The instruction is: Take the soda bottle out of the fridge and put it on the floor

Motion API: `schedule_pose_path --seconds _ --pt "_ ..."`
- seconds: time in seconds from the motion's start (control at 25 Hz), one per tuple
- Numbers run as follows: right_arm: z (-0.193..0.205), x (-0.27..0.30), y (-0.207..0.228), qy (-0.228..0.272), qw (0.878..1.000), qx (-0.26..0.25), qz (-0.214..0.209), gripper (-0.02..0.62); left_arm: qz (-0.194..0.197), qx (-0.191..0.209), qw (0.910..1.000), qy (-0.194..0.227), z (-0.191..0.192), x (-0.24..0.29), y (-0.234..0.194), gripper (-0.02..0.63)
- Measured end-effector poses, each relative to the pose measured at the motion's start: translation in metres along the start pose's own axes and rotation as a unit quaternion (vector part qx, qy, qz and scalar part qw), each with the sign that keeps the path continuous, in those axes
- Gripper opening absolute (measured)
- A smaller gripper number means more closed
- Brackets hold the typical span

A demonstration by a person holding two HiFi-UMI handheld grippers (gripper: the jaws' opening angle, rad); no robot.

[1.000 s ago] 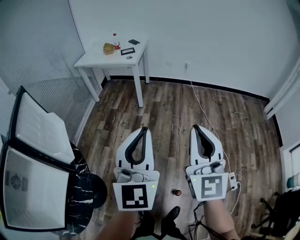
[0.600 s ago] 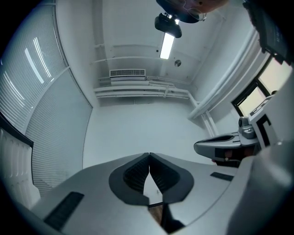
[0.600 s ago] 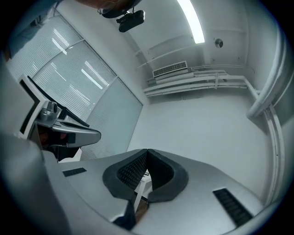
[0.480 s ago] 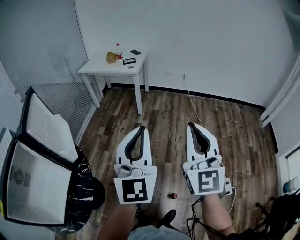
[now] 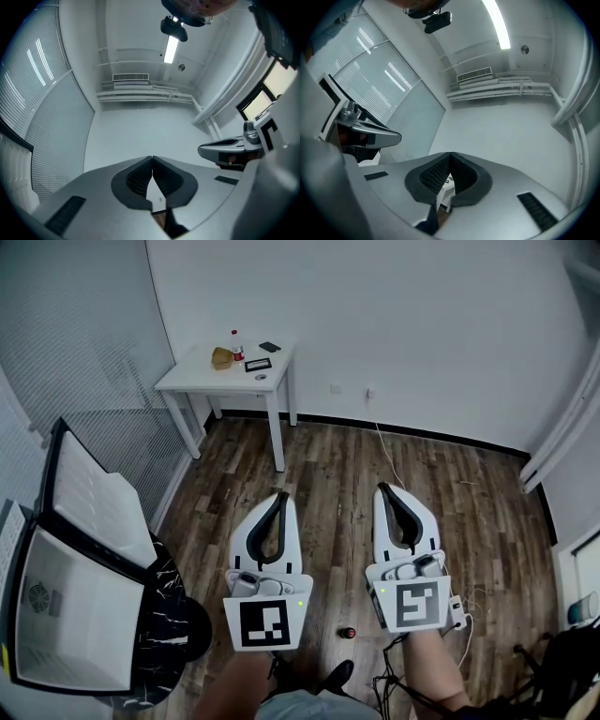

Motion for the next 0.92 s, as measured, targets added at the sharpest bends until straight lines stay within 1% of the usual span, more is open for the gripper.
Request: schedule_pose_path --seconds 0.24,0.36,0.48,0.64,0.92 --pt "-0.001 0.003 0.001 0.005 1.0 0.003 -0.001 0.011 0.004 0.003 1.0 0.001 -0.003 0.005 0.001 0.017" --pt "0.001 0.004 -0.001 0.0 1.0 0.003 -0.009 0.011 0.007 0.005 1.0 0.002 -0.004 0.008 0.001 0.017" --pt "-0.003 0.008 0.002 0.01 1.0 0.001 0.001 0.011 0.008 0.004 0.9999 0.008 -0.006 0.01 0.001 0.017" --pt "-0.004 0.011 0.003 0.013 1.0 0.002 0.002 0.011 0.005 -0.003 1.0 0.008 -0.007 0.011 -0.001 0.017" --pt "-0.002 0.012 0.004 0.013 1.0 0.003 0.004 0.011 0.006 -0.003 0.9999 0.009 -0.005 0.014 -0.001 0.017"
Point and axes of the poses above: the fingertips, and each gripper's own axes: x forward along the fingers, y to its right, z out of its underside, the point moved 2 cm from there along -x, backward along the fingers, and after that the axes turned 14 degrees about -x, right-handed, at the moved point
